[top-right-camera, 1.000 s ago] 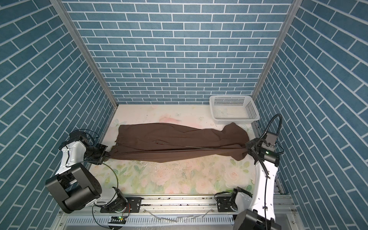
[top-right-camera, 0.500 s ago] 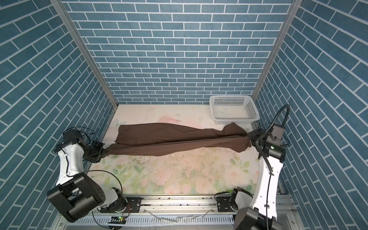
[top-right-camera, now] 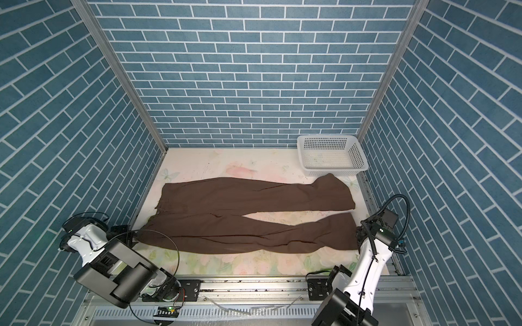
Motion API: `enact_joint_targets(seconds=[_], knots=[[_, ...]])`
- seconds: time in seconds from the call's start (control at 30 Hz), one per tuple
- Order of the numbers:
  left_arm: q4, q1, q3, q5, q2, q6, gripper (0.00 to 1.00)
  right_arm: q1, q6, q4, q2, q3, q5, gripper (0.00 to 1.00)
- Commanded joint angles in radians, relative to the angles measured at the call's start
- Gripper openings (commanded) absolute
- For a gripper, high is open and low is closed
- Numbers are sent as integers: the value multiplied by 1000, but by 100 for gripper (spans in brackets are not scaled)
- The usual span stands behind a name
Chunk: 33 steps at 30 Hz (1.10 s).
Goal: Fold and stack the trousers
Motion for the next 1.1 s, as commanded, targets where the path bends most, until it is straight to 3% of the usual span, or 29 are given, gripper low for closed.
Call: enact_joint_targets(seconds=[0.0,0.1,0.17,0.33,0.4,0.53,0.7,0.73,0.77,0.8,1.07], knots=[[70,29,21,-50,-9,16,38,-9,38,12,0,55,123,98],[80,30,28,-51,-23,16,55,-10,-7,16,10,97,152,98],[85,29,27,-58,-41,22,62,-10,-40,56,21,107,109,96],[83,6,14,-90,-119,43,62,-3,-143,248,31,32,-127,61],[84,-39,15,-115,-145,47,62,4,-181,245,42,22,-162,57],[94,-209,33,-211,-159,30,62,46,-313,128,88,65,16,66],[112,-402,86,-302,-115,-47,62,88,-341,99,130,7,21,72],[115,-439,99,-316,-99,-63,62,96,-320,125,110,-28,1,76],[117,-477,112,-333,-87,-78,62,101,-303,149,86,-59,-20,92],[121,-514,122,-352,-73,-88,62,103,-289,162,71,-81,-35,99],[183,-753,163,-444,85,-169,57,119,-258,186,63,-185,-127,81]])
